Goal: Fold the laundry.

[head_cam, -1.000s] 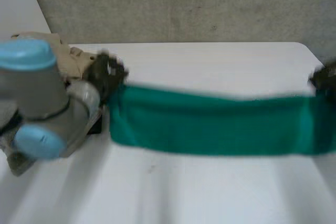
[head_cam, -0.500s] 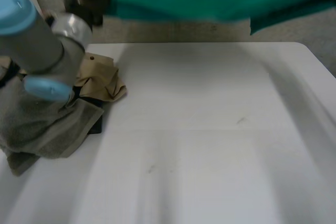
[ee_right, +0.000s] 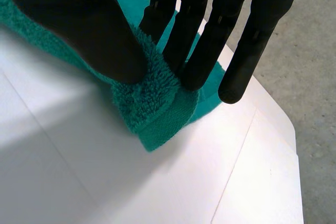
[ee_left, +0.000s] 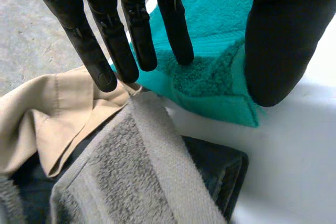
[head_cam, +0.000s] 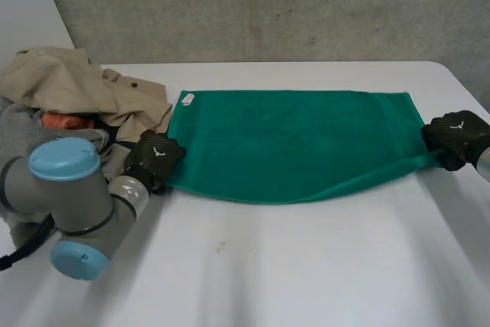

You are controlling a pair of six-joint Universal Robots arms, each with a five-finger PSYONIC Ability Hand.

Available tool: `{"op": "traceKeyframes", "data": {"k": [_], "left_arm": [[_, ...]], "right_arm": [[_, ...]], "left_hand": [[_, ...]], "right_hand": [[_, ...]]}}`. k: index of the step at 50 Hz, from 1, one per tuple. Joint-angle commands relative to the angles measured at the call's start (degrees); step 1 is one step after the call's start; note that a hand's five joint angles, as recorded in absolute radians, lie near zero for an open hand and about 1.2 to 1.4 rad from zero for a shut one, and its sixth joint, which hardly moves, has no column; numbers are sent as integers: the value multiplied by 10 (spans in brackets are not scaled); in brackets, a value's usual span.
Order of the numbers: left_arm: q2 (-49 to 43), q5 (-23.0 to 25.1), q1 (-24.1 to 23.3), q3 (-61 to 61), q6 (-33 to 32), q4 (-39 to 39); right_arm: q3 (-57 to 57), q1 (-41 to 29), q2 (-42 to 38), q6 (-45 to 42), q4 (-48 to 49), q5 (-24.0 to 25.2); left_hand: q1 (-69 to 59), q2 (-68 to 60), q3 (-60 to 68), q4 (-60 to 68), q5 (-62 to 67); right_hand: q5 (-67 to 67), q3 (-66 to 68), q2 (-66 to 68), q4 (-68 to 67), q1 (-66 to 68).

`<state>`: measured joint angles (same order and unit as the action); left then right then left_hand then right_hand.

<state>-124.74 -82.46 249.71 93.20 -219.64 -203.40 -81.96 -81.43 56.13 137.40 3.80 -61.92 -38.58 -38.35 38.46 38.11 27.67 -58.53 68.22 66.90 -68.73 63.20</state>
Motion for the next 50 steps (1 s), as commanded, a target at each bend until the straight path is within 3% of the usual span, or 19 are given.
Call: {"op": "traceKeyframes", "data": {"k": [1,6,10,18,22,27,29,34,39,50], "left_arm": [[19,5,12,6,33,14],[4,19,18,2,35,14],[-2,33,24,5,32,21],[82,37,11,75,12,120],[157,38,-2,134,-25,225],[242,36,-5,190,-102,388],[253,40,-5,189,-114,415],[239,45,-6,128,-113,384],[186,29,-20,51,-82,327],[0,-16,-70,-157,-25,218]], "right_arm": [[-8,7,22,4,-4,11],[-10,9,27,6,-11,17],[-9,11,27,5,-16,18],[-10,28,56,-52,-107,15],[-19,83,100,-184,-258,1],[-63,144,144,-433,-472,-36],[-69,150,147,-469,-483,-33],[-50,114,130,-385,-405,1],[-13,82,85,-296,-311,-1],[53,37,9,-158,-137,-83]], "left_hand": [[-113,-115,114,118,122],[-169,-171,170,173,178],[-414,-416,415,418,423],[-414,-416,415,419,423],[-414,-416,415,419,423],[-414,-416,415,419,423],[-414,-416,415,419,423],[-414,-416,415,419,423],[-414,-416,415,419,423],[-414,-416,415,419,423]], "right_hand": [[-115,118,131,-113,168],[-115,118,131,-113,168],[-115,118,131,-113,168],[-115,118,131,-113,168],[-115,118,131,-113,168],[-115,118,131,-113,168],[-115,118,131,-113,168],[-115,118,131,-113,168],[-115,118,131,-113,168],[-115,118,131,-113,168]]}}
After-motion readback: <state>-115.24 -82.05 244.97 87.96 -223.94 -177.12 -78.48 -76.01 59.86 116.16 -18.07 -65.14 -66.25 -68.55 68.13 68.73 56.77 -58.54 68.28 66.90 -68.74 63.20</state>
